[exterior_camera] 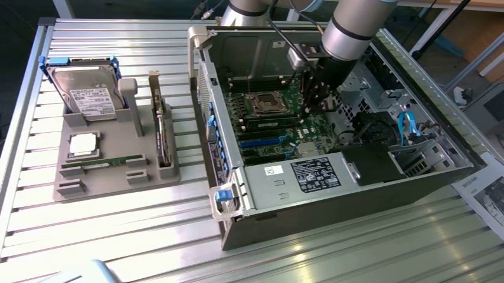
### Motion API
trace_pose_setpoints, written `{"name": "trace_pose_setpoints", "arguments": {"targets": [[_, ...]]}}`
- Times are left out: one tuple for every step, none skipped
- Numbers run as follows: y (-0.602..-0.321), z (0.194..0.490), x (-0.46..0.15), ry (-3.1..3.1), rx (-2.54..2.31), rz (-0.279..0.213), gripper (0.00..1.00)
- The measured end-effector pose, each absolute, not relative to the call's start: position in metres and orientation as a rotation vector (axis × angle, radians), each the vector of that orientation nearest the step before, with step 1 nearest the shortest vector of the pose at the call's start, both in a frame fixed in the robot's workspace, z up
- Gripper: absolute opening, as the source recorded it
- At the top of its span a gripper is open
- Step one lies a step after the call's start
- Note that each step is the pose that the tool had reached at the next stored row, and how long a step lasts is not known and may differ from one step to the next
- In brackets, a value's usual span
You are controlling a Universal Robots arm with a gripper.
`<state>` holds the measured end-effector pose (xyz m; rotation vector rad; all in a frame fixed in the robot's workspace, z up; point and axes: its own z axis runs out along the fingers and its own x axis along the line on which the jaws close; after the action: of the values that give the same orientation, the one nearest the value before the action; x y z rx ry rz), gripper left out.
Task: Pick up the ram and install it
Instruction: 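Press down the ram until it locks into place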
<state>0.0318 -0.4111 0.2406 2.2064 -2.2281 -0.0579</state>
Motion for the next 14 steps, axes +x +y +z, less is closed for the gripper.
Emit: {"name": "trace_pose_setpoints", "arguments": {"targets": [[-0.4111,0.2417,0.0318,-2.228,2.206,-0.058,0.1],[-0.4111,0.2433,0.0318,-2.228,2.206,-0.059,0.1],[-0.4111,0.244,0.0318,-2.227,2.206,-0.059,0.1],[-0.4111,0.244,0.0318,-2.228,2.206,-0.06,0.1],[-0.4111,0.244,0.0318,-2.228,2.206,-0.06,0.1],[-0.4111,0.244,0.0319,-2.227,2.206,-0.06,0.1],[-0.4111,0.2441,0.0319,-2.227,2.206,-0.06,0.1],[-0.4111,0.2441,0.0318,-2.227,2.206,-0.059,0.1],[-0.4111,0.2441,0.0318,-2.227,2.206,-0.059,0.1],[-0.4111,0.2441,0.0312,-2.227,2.206,-0.059,0.1],[-0.4111,0.244,0.0298,-2.227,2.206,-0.059,0.1],[-0.4111,0.2439,0.0277,-2.228,2.206,-0.058,0.1],[-0.4111,0.244,0.0248,-2.228,2.207,-0.057,0.1],[-0.4111,0.2439,0.0228,-2.229,2.207,-0.056,0.1]]}}
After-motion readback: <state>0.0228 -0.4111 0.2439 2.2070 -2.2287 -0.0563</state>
